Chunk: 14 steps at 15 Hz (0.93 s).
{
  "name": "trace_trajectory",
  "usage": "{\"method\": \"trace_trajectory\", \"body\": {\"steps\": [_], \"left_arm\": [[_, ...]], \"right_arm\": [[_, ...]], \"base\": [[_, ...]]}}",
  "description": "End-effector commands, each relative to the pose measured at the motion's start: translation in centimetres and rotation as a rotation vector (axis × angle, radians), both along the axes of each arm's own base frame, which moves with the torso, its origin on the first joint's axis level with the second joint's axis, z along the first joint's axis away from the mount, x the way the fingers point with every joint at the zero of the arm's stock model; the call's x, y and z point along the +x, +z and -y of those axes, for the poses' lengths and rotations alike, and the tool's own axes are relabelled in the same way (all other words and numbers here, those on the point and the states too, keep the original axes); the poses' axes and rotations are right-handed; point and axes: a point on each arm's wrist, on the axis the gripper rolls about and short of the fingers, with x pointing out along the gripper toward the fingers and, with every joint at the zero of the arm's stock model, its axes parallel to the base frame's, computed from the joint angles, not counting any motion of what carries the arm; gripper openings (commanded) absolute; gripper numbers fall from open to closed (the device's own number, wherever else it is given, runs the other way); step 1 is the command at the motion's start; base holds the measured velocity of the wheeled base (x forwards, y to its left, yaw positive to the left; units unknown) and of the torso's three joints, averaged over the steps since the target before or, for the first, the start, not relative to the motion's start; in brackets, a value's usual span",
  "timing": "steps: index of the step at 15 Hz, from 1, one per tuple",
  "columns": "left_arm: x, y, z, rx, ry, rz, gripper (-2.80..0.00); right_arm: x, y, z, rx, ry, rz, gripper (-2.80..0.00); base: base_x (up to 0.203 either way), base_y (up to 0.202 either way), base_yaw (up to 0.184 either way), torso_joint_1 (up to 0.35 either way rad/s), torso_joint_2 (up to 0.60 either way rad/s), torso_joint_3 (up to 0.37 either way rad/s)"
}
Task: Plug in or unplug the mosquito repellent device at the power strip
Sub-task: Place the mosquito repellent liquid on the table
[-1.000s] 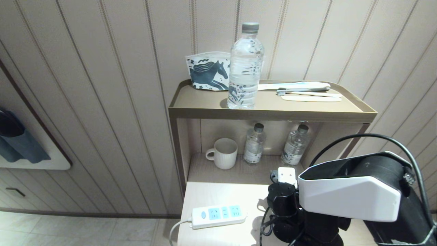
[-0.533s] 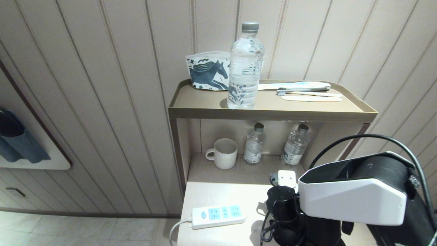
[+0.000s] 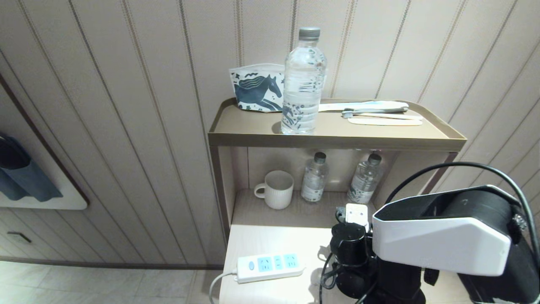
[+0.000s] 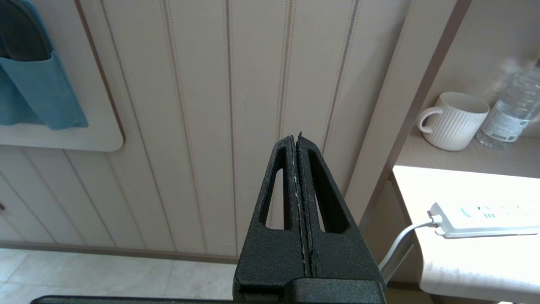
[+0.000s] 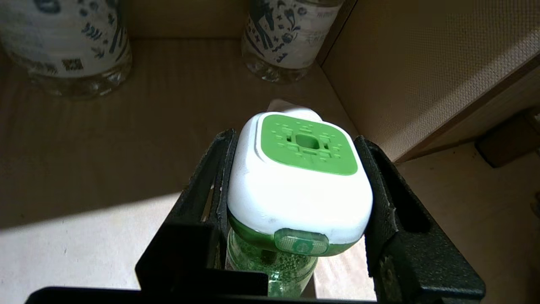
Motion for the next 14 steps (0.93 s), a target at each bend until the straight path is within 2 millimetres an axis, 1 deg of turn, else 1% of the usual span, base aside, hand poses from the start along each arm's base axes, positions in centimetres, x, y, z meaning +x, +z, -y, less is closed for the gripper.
{"method": "trace_trajectory", "body": {"steps": [1,3,5,6,7,8,14], "left_arm": [[0.0,0.0,0.0,-0.001,-0.002,0.000,-2.80],[0.0,0.0,0.0,-0.001,0.000,0.001,-2.80],[0.0,0.0,0.0,-0.001,0.000,0.001,-2.80],[0.0,0.0,0.0,-0.001,0.000,0.001,-2.80],[0.0,0.0,0.0,-0.001,0.000,0.001,-2.80],[0.0,0.0,0.0,-0.001,-0.001,0.000,-2.80],[0.0,0.0,0.0,-0.001,0.000,0.001,-2.80]], "right_arm": [[1.7,0.9,0.8,0.049,-0.050,0.079,-2.80],[3.4,1.6,0.7,0.072,-0.070,0.131,-2.80],[4.3,1.0,0.3,0.062,-0.072,0.134,-2.80],[4.4,0.8,0.2,0.057,-0.071,0.131,-2.80],[4.6,-0.1,0.1,0.042,-0.070,0.115,-2.80],[4.7,-0.4,0.0,0.035,-0.069,0.109,-2.80],[4.3,-0.7,-0.5,0.027,-0.053,0.097,-2.80]], "base": [[0.000,0.000,0.000,0.000,0.00,0.000],[0.000,0.000,0.000,0.000,0.00,0.000],[0.000,0.000,0.000,0.000,0.00,0.000],[0.000,0.000,0.000,0.000,0.00,0.000],[0.000,0.000,0.000,0.000,0.00,0.000],[0.000,0.000,0.000,0.000,0.00,0.000],[0.000,0.000,0.000,0.000,0.00,0.000]]}}
